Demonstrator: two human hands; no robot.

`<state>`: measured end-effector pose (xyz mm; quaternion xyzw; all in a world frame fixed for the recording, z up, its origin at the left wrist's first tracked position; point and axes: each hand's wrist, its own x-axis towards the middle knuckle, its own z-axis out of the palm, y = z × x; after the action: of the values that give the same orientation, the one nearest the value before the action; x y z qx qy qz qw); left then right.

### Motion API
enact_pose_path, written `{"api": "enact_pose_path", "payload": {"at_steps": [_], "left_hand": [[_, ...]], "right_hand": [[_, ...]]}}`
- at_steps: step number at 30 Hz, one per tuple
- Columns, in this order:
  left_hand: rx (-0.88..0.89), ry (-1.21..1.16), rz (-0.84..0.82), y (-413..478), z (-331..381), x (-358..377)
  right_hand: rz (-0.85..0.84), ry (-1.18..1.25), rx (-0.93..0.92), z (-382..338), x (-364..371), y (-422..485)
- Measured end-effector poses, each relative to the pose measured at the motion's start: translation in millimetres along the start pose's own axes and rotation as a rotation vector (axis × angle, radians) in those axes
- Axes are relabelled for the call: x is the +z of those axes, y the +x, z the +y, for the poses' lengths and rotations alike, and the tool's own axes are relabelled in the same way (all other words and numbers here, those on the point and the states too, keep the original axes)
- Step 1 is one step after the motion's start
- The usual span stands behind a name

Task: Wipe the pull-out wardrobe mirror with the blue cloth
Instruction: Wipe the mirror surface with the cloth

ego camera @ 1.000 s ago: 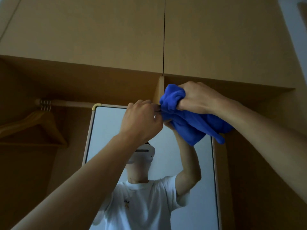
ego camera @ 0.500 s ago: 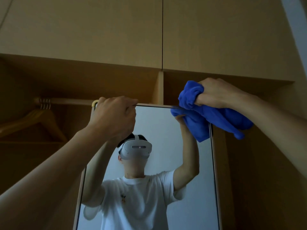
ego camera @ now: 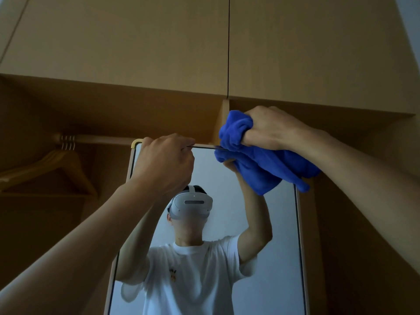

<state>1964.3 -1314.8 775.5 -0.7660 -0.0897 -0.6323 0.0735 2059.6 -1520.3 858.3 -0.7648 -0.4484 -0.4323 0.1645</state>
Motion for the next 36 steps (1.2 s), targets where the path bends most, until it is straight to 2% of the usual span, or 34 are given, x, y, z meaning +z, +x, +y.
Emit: {"api": "enact_pose_path", "payload": {"at_steps": [12, 28, 36], "left_hand": [[-0.022, -0.093, 0.036, -2, 1, 1], [-0.019, -0.107, -0.007, -1, 1, 3], [-0.013, -0.096, 0.017, -4, 0, 6]], "right_hand": [[-0.058, -0.038, 0.243, 63, -20, -20], [-0.07, -0.019, 0.034, -15, 3, 15], [-0.035, 0.013, 0.076, 5, 1, 1]]}}
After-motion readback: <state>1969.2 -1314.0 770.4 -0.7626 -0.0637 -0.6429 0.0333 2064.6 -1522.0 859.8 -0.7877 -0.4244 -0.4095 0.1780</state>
